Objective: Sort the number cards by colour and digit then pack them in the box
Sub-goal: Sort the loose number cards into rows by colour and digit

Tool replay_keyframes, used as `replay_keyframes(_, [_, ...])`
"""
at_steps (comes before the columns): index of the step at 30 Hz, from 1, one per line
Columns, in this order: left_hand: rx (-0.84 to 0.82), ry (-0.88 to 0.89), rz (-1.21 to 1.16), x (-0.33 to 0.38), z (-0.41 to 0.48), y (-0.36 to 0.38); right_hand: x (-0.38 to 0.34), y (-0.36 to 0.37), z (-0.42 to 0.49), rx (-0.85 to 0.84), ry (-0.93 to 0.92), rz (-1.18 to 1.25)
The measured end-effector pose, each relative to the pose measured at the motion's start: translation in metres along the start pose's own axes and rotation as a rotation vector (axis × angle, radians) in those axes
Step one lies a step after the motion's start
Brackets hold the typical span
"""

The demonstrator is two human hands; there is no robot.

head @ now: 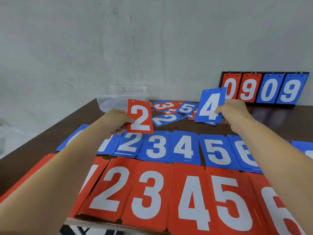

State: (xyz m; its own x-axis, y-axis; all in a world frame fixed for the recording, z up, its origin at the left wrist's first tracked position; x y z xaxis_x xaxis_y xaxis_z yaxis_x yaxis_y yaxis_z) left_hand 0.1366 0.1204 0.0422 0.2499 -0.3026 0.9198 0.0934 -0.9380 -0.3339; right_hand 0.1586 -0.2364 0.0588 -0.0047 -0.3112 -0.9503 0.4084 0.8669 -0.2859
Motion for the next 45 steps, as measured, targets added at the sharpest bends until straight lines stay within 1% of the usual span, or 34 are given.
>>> replay_keyframes(4, [-0.013, 0.021, 0.013, -0.012, -0.013, -0.022, -0.004, 0.011, -0.020, -0.041, 0.024, 0.058])
replay_keyframes(8, [-0.045, 0.046, 0.051, -0.024, -0.030, -0.042, -0.009, 0.027, -0.048, -0.038, 0.041, 0.073])
replay_keyframes(13, [-0.150, 0.021, 0.134, -0.054, -0.045, -0.066, -0.007, 0.060, -0.089, -0.137, 0.075, -0.025])
replay_keyframes(15, [-0.171, 0.026, 0.171, -0.063, -0.050, -0.074, -0.003, 0.070, -0.103, -0.148, 0.071, -0.057])
replay_keyframes(21, [-0.266, 0.027, 0.174, -0.082, -0.074, -0.082, 0.001, 0.081, -0.130, -0.114, 0.076, -0.084])
replay_keyframes(27, [-0.273, 0.037, 0.224, -0.087, -0.096, -0.075, 0.002, 0.067, -0.135, -0.010, 0.054, -0.205])
replay_keyframes(29, [-0.273, 0.046, 0.244, -0.086, -0.105, -0.071, 0.003, 0.064, -0.132, -0.016, 0.048, -0.274])
replay_keyframes(34, [-0.217, 0.045, 0.398, -0.084, -0.117, -0.062, 0.012, 0.061, -0.122, -0.012, 0.051, -0.293])
replay_keyframes(37, [-0.162, 0.021, 0.501, -0.087, -0.121, -0.058, 0.019, 0.058, -0.118, 0.007, 0.075, -0.242])
replay_keyframes(40, [-0.065, 0.066, 0.677, -0.085, -0.127, -0.055, 0.025, 0.051, -0.110, -0.010, 0.072, -0.277])
replay_keyframes(43, [0.010, 0.118, 0.713, -0.087, -0.132, -0.051, 0.029, 0.047, -0.108, -0.034, 0.068, -0.300])
replay_keyframes(45, [0.043, 0.137, 0.746, -0.089, -0.134, -0.048, 0.031, 0.049, -0.105, -0.038, 0.016, -0.389])
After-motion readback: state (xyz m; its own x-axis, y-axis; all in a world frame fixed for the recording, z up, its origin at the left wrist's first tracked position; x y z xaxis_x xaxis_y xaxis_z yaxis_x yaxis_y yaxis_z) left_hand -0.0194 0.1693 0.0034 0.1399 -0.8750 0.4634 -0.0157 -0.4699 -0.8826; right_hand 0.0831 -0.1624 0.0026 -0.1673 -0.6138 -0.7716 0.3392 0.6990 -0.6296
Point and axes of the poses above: each hand's wrist, its own z-axis towards the middle knuckle, its own y-axis out of the palm, x = y × z, the point moved 5 cm from there along z, towards the middle knuckle, and after that the axes turned 4 degrees about -y, right-handed, at the moved point
